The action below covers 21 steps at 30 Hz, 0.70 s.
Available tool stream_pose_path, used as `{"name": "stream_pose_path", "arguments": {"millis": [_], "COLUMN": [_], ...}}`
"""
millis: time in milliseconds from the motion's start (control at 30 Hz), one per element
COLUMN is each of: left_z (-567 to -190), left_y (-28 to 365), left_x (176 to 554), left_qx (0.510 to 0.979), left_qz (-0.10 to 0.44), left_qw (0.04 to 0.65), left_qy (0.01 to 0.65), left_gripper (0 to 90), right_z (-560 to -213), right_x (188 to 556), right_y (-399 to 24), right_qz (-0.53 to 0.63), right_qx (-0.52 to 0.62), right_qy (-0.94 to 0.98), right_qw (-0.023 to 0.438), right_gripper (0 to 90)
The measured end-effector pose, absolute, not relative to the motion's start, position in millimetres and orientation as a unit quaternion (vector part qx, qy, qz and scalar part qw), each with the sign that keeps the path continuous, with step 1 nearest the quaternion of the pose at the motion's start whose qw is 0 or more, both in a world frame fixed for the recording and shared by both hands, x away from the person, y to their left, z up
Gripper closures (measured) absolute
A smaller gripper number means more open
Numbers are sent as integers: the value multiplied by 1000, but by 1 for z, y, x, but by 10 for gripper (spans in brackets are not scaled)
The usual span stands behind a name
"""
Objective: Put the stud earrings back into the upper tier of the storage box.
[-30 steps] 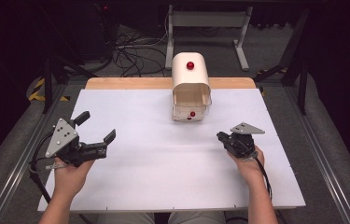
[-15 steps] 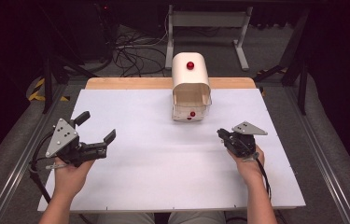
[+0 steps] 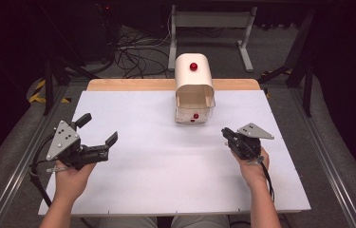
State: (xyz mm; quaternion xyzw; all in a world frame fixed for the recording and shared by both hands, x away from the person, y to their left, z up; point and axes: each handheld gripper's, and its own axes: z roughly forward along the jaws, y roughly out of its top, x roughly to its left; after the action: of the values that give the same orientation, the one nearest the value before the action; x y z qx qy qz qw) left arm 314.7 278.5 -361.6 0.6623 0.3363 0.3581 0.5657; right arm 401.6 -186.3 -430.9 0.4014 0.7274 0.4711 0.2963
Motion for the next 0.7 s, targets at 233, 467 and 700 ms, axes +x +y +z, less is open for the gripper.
{"name": "stream_pose_path", "arguments": {"millis": [233, 467, 700], "left_z": [-361, -361, -360], "left_y": [279, 279, 279], "left_x": [314, 314, 314], "left_qx": [662, 662, 663], "left_qz": [359, 360, 360], "left_qw": [565, 565, 565], "left_qy": [337, 336, 335], "left_gripper": [24, 24, 24], "right_z": [-428, -426, -423], "right_x": [400, 398, 397], "right_y": [-184, -182, -182], "right_qz": [478, 481, 488], "right_qx": [398, 397, 397], "right_qy": [724, 718, 712], "right_qw": [300, 309, 313], "right_gripper": [853, 853, 853]}}
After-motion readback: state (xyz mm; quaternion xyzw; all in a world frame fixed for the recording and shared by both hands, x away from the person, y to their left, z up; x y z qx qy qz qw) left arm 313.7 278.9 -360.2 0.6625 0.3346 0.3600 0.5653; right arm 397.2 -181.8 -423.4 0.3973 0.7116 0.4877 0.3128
